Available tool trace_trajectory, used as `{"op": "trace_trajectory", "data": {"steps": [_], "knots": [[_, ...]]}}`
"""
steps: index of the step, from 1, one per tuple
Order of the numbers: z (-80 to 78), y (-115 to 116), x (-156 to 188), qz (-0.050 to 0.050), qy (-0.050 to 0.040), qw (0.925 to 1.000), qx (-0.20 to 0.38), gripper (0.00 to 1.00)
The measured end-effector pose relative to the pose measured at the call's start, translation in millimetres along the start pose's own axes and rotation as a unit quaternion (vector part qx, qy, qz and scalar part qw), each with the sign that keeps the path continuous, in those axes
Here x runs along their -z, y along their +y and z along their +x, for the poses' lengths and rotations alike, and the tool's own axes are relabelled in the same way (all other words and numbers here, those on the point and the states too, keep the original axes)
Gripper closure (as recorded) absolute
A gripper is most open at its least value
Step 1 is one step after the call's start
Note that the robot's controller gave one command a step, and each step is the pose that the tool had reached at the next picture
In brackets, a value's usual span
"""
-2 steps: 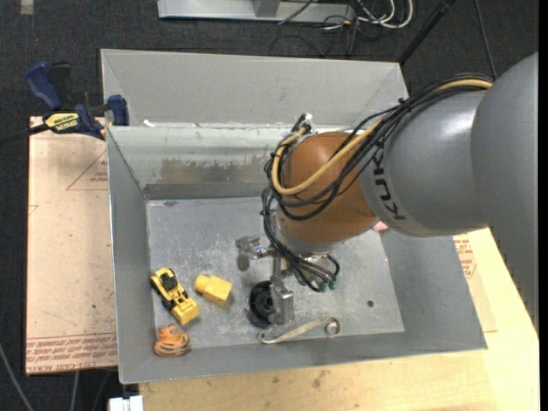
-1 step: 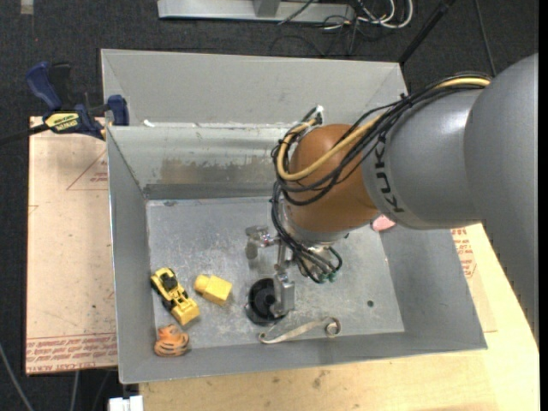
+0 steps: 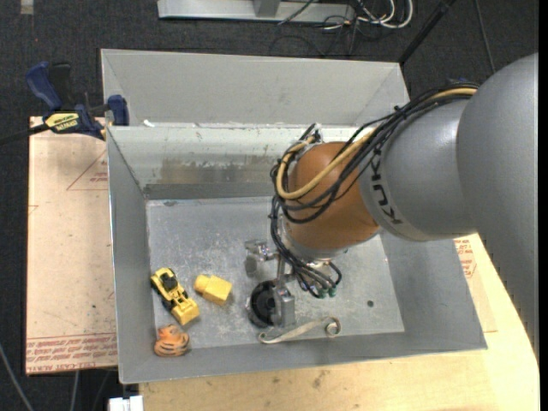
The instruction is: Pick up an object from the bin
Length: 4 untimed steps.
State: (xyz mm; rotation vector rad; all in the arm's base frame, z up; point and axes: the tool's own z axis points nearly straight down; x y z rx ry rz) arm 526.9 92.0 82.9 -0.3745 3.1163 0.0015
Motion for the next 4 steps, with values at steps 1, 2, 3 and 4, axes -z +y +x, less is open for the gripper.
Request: {"op": "trace_trajectory", "data": {"steps": [1,2,3,4], "knots": [[11.3,16.4,-6.0,-0.001,-0.0016,1.0,0.009,1.0],[11.3,16.4,-6.0,-0.001,-0.0017,1.0,0.009,1.0],[17.6,15.7,25.2,-0.001,0.0018,0.9999,0.015,1.0],[-5.5,0.0,56.5,0.0,0.0006,0.9998,0.018,1.0]]}}
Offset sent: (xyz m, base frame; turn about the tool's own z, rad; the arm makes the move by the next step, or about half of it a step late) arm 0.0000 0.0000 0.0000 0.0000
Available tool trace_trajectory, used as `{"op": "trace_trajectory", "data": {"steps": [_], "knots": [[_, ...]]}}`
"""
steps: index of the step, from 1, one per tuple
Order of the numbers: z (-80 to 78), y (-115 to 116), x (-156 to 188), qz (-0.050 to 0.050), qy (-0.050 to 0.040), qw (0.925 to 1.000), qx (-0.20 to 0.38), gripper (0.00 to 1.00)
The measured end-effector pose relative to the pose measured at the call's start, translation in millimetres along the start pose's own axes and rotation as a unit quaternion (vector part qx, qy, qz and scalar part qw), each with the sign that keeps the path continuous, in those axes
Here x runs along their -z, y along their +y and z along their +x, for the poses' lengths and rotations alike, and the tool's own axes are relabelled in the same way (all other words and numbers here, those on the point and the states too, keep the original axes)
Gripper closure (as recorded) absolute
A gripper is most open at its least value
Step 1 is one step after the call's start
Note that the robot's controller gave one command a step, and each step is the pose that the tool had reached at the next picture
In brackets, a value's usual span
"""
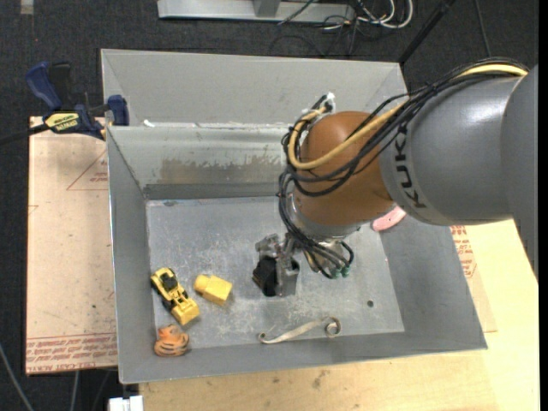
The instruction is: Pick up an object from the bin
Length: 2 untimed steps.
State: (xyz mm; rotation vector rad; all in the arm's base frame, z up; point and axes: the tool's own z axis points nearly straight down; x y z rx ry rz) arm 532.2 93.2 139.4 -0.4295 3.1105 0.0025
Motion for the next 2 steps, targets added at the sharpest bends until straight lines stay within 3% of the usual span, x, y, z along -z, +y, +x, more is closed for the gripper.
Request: {"op": "trace_trajectory", "data": {"steps": [1,2], "knots": [[39.2,10.2,54.2,0.0,0.0042,1.0,0.001,1.0],[-2.6,0.5,22.3,0.001,-0.006,0.9999,0.012,1.0]]}}
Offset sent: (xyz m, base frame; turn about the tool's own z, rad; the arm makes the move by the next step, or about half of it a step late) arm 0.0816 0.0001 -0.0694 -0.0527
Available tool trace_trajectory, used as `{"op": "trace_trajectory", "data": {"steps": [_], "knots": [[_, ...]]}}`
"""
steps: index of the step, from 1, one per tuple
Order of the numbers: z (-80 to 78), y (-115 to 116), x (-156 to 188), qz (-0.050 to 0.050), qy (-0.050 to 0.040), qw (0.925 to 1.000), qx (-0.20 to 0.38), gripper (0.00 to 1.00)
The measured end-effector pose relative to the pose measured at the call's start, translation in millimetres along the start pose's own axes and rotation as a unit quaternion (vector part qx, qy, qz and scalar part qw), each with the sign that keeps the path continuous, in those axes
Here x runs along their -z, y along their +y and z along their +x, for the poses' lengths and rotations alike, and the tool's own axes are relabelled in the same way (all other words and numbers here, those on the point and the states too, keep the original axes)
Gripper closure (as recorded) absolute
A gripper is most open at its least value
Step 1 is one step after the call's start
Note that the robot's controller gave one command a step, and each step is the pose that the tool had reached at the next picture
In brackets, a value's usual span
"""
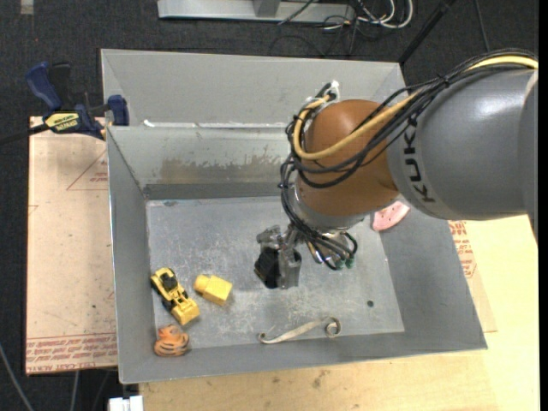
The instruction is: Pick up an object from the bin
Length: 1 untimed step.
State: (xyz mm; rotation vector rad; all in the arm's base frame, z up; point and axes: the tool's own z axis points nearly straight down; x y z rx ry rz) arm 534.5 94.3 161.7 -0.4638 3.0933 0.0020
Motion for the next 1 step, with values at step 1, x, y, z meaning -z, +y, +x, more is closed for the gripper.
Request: {"op": "trace_trajectory", "data": {"steps": [1], "knots": [[15.5,-17.2,16.2,-0.002,0.0124,0.9999,0.004,1.0]]}}
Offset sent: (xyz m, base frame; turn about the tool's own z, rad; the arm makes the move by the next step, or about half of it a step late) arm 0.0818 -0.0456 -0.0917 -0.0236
